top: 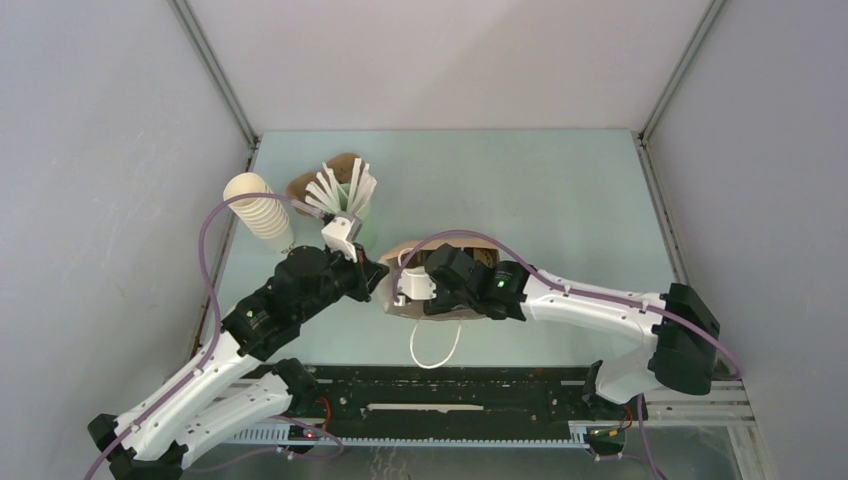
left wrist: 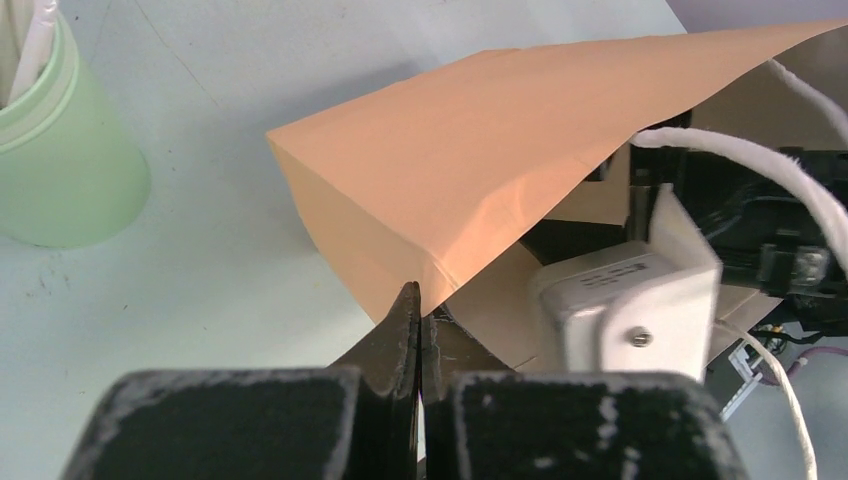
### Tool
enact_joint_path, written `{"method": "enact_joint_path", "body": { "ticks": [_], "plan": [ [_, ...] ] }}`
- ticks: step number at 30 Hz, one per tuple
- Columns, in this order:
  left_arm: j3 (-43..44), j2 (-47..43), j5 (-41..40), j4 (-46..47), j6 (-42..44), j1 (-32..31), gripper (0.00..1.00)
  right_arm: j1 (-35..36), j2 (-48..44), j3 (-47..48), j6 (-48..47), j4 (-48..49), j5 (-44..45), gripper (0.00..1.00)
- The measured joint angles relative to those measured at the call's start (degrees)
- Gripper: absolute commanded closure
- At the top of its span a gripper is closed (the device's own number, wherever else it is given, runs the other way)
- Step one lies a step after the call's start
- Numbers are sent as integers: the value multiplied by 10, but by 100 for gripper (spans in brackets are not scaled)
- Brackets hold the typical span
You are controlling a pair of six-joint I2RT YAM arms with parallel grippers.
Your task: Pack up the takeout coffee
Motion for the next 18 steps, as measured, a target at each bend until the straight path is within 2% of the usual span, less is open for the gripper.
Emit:
{"method": "enact_joint_path", "body": {
  "ticks": [10, 18],
  "plan": [
    [5, 3, -9, -6, 0, 0, 100, 0, -32, -1, 0, 7, -17, 41],
    [5, 3, -9, -5, 0, -1, 100, -21, -38, -48, -6, 49, -37, 40]
  ]
}}
